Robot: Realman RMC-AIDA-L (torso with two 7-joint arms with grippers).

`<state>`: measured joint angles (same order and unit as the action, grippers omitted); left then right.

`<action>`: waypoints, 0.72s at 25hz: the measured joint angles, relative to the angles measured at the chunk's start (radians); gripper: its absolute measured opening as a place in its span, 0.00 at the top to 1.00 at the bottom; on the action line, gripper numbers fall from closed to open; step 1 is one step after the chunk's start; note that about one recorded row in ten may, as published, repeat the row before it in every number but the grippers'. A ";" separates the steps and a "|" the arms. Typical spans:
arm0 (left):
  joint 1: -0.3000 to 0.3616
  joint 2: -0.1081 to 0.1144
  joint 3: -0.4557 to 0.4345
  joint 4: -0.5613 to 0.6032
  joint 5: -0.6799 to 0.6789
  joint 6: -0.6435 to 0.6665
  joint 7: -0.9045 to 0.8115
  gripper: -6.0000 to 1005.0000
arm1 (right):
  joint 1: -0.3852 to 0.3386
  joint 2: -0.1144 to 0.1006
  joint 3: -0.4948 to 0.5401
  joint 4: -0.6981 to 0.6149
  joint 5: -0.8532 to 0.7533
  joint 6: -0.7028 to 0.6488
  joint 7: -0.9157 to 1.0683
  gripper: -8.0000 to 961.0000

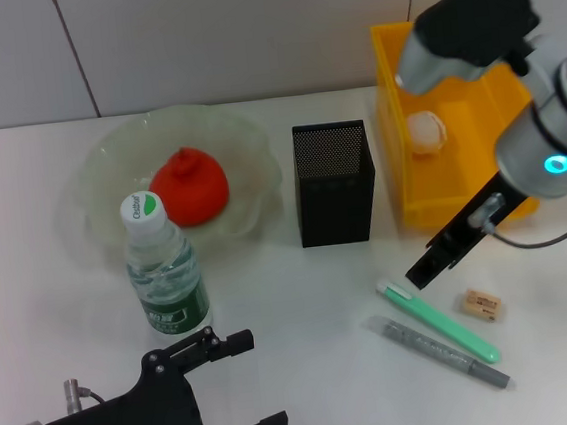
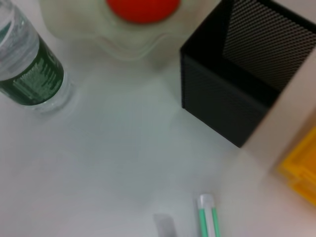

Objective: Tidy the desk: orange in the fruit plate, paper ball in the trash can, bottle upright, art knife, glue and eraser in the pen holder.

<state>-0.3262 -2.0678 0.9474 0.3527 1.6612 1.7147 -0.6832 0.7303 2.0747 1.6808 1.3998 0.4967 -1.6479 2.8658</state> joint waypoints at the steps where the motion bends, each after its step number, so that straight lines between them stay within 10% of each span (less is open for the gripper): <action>1: 0.000 0.000 0.000 0.000 0.000 -0.001 0.001 0.19 | 0.016 0.000 -0.028 -0.044 -0.001 0.032 0.016 0.26; 18: -0.002 0.002 0.016 0.000 0.022 -0.032 0.023 0.19 | 0.066 0.004 -0.079 -0.213 0.005 0.171 0.026 0.30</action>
<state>-0.3283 -2.0662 0.9633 0.3528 1.6829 1.6828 -0.6607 0.7964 2.0786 1.6021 1.1870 0.5018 -1.4765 2.8916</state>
